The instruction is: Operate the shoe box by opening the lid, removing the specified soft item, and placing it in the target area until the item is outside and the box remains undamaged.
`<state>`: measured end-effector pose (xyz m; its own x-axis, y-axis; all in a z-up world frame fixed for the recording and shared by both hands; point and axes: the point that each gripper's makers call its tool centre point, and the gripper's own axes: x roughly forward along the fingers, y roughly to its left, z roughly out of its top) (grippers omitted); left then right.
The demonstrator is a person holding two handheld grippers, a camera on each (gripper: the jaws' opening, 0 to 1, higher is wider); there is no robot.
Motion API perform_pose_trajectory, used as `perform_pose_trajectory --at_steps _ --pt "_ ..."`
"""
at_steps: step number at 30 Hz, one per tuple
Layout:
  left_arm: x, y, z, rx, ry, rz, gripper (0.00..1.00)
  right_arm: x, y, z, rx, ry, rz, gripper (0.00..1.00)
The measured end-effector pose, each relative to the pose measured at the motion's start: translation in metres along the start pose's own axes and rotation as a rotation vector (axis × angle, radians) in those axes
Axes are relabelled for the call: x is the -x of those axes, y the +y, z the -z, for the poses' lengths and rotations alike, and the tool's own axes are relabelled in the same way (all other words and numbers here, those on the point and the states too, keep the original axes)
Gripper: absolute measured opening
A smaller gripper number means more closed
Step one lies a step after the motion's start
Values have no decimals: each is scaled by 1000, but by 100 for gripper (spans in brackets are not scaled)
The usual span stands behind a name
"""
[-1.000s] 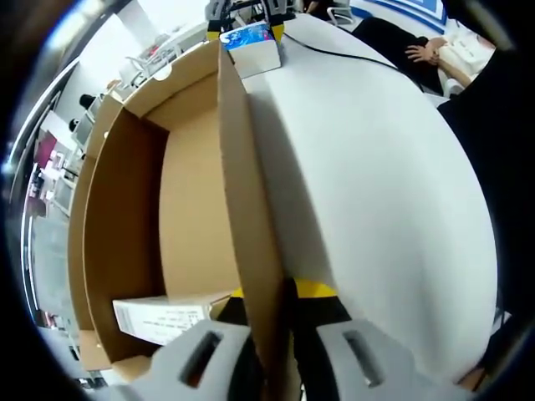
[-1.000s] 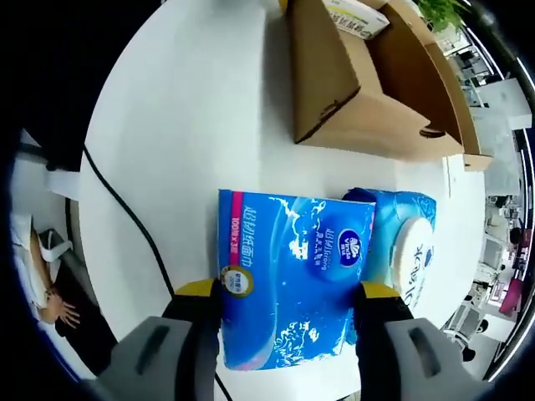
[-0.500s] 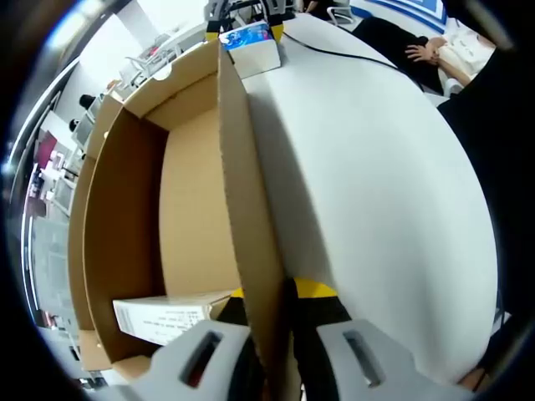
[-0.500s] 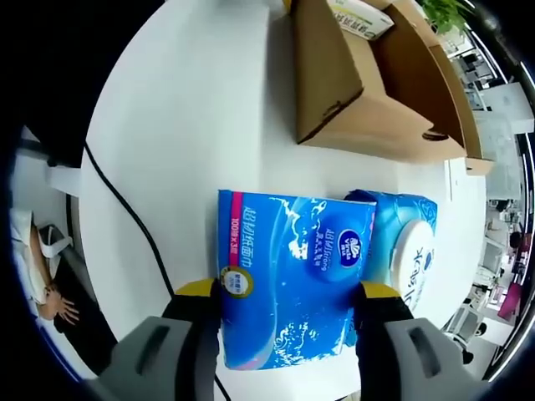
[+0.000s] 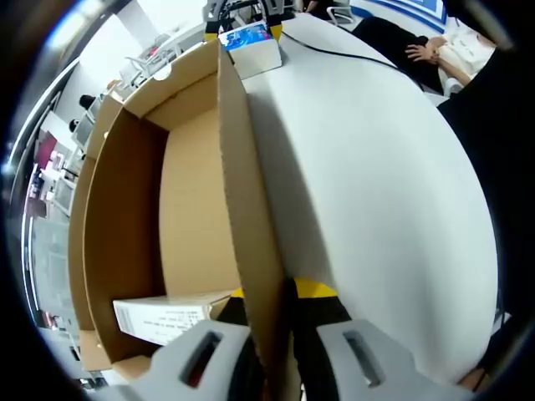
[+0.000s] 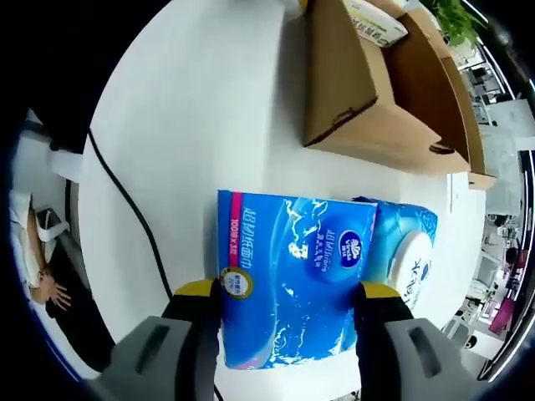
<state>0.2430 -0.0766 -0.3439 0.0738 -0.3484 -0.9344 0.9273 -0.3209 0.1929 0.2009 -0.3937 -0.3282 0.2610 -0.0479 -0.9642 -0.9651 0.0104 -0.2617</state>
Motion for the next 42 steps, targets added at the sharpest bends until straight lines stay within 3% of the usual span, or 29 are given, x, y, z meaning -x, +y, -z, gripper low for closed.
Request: perform_pose_trajectory --at_steps 7,9,10,14,35,42 --pt "0 0 0 -2 0 0 6 0 0 -1 -5 -2 -3 66" --pt "0 0 0 -2 0 -1 6 1 2 -1 -112 -6 -15 66" --pt "0 0 0 -3 1 -1 6 1 1 -2 -57 -5 -13 66" --pt "0 0 0 -4 1 -1 6 1 1 -2 -32 -5 -7 66" --pt "0 0 0 -4 0 0 6 2 1 -2 -4 -5 2 67" --pt "0 0 0 -2 -2 1 6 20 -2 -5 4 -14 28 66"
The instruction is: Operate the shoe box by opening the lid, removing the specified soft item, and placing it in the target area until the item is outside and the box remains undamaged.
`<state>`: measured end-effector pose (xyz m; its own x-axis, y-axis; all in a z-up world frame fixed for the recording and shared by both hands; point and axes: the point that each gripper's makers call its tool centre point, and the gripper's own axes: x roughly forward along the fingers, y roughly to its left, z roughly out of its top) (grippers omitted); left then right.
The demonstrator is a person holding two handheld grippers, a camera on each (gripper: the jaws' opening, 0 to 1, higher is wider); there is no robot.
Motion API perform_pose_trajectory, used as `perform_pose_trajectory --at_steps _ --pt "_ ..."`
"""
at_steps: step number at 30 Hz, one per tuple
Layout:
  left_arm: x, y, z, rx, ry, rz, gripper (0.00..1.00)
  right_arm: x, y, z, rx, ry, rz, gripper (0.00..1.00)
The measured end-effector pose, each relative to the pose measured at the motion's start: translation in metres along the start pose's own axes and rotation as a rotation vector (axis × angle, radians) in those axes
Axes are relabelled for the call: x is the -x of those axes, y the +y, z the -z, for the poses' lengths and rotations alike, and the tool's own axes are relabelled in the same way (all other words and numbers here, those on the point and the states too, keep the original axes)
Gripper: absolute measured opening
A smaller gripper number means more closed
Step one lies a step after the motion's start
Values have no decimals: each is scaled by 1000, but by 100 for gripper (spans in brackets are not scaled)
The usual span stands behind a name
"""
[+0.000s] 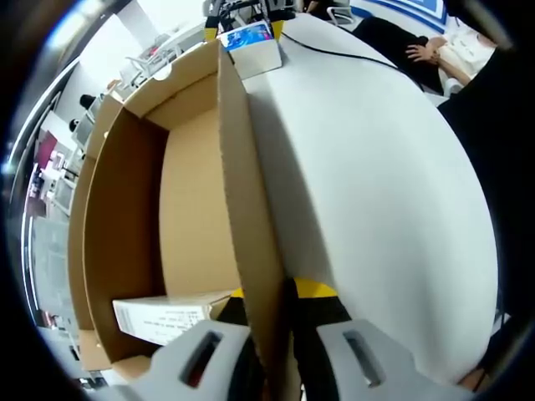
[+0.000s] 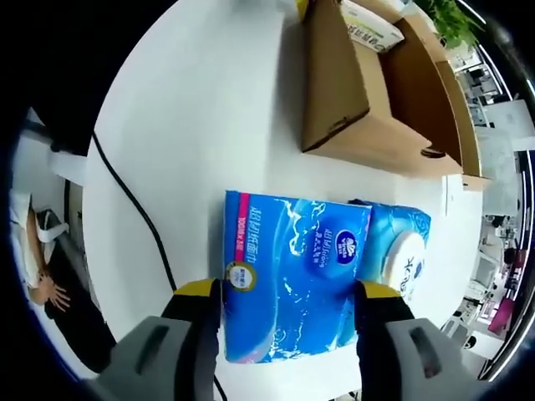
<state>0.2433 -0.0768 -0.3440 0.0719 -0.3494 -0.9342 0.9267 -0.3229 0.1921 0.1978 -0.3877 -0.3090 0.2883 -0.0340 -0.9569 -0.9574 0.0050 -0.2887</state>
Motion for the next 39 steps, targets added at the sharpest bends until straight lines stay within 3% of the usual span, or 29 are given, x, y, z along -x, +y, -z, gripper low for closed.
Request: perform_pose_trajectory --at_steps 4,12,22,28,39 --pt "0 0 0 1 -1 1 6 15 -6 -7 4 -19 27 66" --pt "0 -1 0 5 -2 2 6 47 -25 -44 27 -93 90 63" --pt "0 0 0 5 -6 4 6 81 -62 -107 193 -182 180 59" --pt "0 0 -1 5 -12 8 6 90 -85 -134 288 -189 202 59" --pt "0 0 -1 -2 -10 6 6 93 -128 -207 464 -249 216 59"
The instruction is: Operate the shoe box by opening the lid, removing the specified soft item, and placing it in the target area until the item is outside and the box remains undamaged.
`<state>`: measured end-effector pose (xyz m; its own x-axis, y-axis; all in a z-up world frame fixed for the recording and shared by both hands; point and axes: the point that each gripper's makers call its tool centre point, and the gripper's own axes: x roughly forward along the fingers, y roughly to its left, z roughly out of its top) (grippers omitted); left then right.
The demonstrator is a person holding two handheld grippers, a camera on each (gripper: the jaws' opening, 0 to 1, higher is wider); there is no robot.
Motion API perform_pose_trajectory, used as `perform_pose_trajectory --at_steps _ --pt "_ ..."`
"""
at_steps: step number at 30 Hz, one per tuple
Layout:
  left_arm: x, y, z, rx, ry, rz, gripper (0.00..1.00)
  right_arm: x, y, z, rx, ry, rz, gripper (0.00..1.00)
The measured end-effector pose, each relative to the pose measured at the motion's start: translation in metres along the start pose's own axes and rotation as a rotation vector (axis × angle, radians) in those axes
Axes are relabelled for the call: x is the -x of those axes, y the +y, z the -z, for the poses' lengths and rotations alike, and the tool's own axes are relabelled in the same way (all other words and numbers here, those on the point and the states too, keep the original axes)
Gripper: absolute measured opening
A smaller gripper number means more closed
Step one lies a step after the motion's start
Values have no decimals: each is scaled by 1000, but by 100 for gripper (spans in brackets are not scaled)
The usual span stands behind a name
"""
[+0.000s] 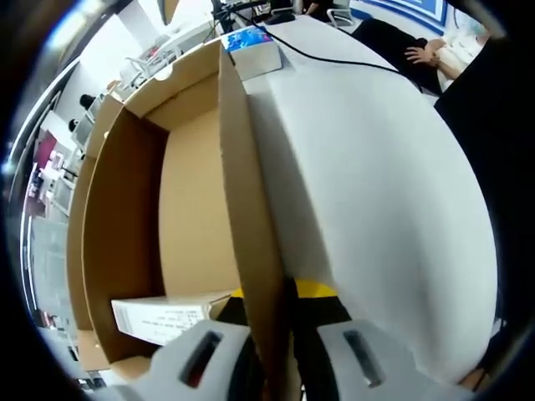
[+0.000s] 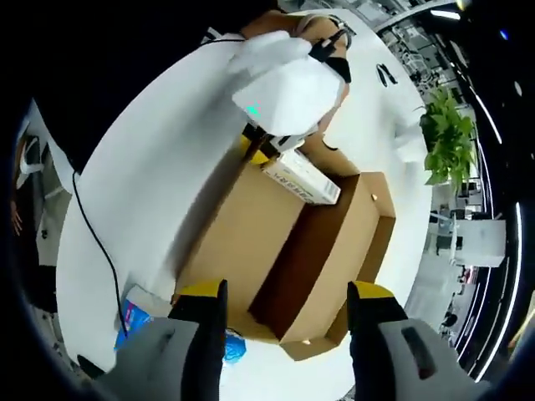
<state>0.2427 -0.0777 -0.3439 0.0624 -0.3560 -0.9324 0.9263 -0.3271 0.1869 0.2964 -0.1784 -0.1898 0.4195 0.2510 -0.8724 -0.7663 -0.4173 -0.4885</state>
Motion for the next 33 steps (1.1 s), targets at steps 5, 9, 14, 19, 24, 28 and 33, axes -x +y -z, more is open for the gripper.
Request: perform_pose_trajectory --at_steps 5,9,14,19,24,28,33 --pt "0 0 0 -3 -2 2 6 -18 -17 -13 62 -18 -25 59" --pt "1 0 -1 -4 -2 3 6 -31 -29 -20 105 -22 -43 59" --pt "1 -1 -2 -9 -1 2 6 -58 -34 -38 182 -52 -79 59" --pt "-2 10 1 -10 1 0 6 -80 -36 -48 236 -66 -102 58" --pt "0 6 -1 -13 4 -2 6 -94 -39 -51 260 -73 -123 58" --pt "2 3 -2 -14 5 -4 6 -101 -43 -55 275 -81 -135 58" --pt "3 1 -3 -16 7 -6 6 -112 -49 -64 293 -99 -150 57"
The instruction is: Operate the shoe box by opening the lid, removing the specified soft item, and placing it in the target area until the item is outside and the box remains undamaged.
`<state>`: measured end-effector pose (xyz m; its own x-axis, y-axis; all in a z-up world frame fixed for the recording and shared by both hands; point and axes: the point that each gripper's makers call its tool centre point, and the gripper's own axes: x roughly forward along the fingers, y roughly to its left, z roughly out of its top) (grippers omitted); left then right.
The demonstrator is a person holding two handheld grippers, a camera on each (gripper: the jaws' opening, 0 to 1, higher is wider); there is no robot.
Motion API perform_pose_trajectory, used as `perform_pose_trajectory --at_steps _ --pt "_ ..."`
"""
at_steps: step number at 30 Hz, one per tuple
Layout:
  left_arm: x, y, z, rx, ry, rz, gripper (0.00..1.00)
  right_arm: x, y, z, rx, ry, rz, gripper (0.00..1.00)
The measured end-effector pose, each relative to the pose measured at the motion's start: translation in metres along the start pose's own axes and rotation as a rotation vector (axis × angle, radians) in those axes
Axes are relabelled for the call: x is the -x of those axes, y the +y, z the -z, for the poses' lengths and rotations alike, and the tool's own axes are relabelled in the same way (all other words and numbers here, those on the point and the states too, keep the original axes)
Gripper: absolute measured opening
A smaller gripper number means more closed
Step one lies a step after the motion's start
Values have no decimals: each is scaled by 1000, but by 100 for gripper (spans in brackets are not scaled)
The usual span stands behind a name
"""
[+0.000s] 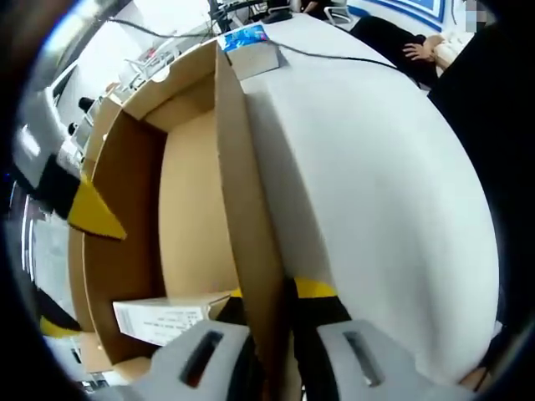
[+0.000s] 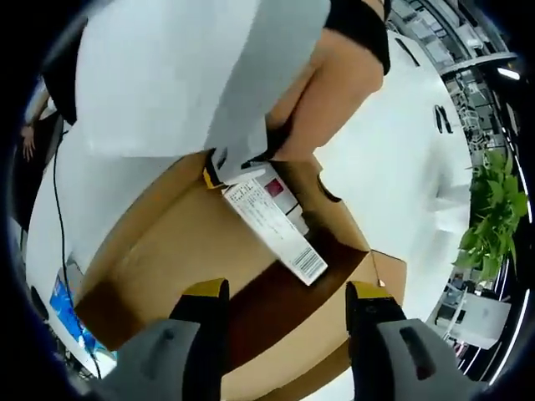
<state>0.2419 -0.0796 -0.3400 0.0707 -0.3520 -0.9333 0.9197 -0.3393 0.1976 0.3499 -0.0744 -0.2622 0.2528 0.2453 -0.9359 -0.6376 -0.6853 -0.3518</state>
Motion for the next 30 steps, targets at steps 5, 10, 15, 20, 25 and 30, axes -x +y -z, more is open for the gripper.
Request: perform_pose_trajectory --at_steps 5,10,15,20,25,30 --pt "0 -1 0 -1 4 -4 6 -17 -6 -8 14 -24 -25 55" --pt "-1 0 1 -4 3 -3 6 -28 -9 -10 26 -34 -45 54" --pt "0 0 1 -4 1 -1 6 -36 -9 -10 24 -40 -63 53" --pt "0 -1 1 -5 -1 0 6 -41 -8 -12 29 -44 -83 48" --pt "0 0 1 -4 -2 1 6 -44 -6 -13 35 -45 -96 41" --pt "-1 1 1 -5 -1 1 6 -44 -1 -8 28 -33 -110 34"
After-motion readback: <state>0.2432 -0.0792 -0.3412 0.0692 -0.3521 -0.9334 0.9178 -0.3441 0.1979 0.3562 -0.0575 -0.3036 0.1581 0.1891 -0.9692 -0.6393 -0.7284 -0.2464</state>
